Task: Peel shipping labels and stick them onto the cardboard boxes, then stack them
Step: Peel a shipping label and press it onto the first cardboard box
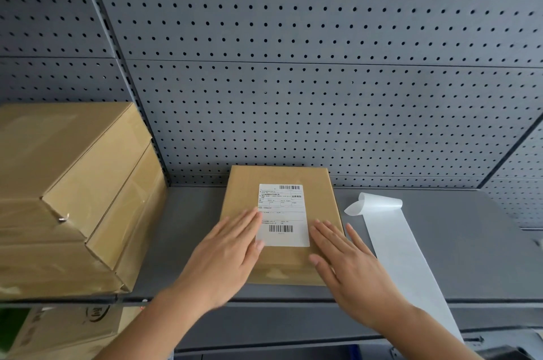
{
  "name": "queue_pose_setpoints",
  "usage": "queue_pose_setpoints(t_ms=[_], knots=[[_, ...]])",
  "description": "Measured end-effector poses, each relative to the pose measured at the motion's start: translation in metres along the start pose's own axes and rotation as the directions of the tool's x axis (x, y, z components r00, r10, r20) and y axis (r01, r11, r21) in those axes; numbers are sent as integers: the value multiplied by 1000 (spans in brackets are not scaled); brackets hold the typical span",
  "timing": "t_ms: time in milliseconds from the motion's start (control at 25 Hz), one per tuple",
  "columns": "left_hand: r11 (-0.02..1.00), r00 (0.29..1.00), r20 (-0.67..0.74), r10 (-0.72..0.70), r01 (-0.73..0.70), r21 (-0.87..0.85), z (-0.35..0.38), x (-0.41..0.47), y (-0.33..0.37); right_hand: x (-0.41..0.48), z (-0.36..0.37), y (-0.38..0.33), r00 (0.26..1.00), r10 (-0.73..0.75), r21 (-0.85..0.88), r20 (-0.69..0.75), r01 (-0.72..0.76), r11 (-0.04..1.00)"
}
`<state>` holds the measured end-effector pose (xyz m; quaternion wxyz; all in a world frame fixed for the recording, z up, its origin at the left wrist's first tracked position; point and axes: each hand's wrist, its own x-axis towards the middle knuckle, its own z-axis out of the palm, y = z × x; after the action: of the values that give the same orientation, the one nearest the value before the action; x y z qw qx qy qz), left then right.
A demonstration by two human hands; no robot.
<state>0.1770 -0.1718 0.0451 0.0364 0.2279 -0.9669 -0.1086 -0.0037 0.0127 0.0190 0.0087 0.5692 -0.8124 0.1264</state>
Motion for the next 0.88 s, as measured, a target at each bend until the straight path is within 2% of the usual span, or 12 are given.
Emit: queue_pose_setpoints(t_ms=[120, 320, 520, 640, 720, 800, 840, 880], knots=[[1000, 1000, -17, 14, -14, -2, -8, 45, 0, 33, -7, -3, 1000, -10, 41, 11, 9, 999], [998, 993, 114, -22, 14, 68, 3, 99, -7, 85, -1, -5, 994, 18, 49, 112, -23, 999], [997, 995, 93, -38, 32, 64, 11, 95, -28, 85, 6, 20, 982, 112, 37, 151, -119, 992], [995, 993, 74, -92, 89, 49, 9, 87, -40, 75, 4, 30, 976, 166, 92, 141, -180, 979], [990, 989, 44, -142, 143, -17, 8, 76, -45, 70, 2, 30, 972, 201, 164, 120, -219, 962], [947, 971, 8, -238, 234, -219, 9, 60, -47, 63, 1, 29, 955, 281, 309, 96, -297, 904], [885, 949, 14, -313, 297, -359, 9, 50, -46, 58, 0, 27, 934, 337, 408, 114, -354, 842], [777, 913, 55, -404, 374, -507, 9, 40, -45, 54, -1, 26, 908, 387, 517, 160, -411, 751]])
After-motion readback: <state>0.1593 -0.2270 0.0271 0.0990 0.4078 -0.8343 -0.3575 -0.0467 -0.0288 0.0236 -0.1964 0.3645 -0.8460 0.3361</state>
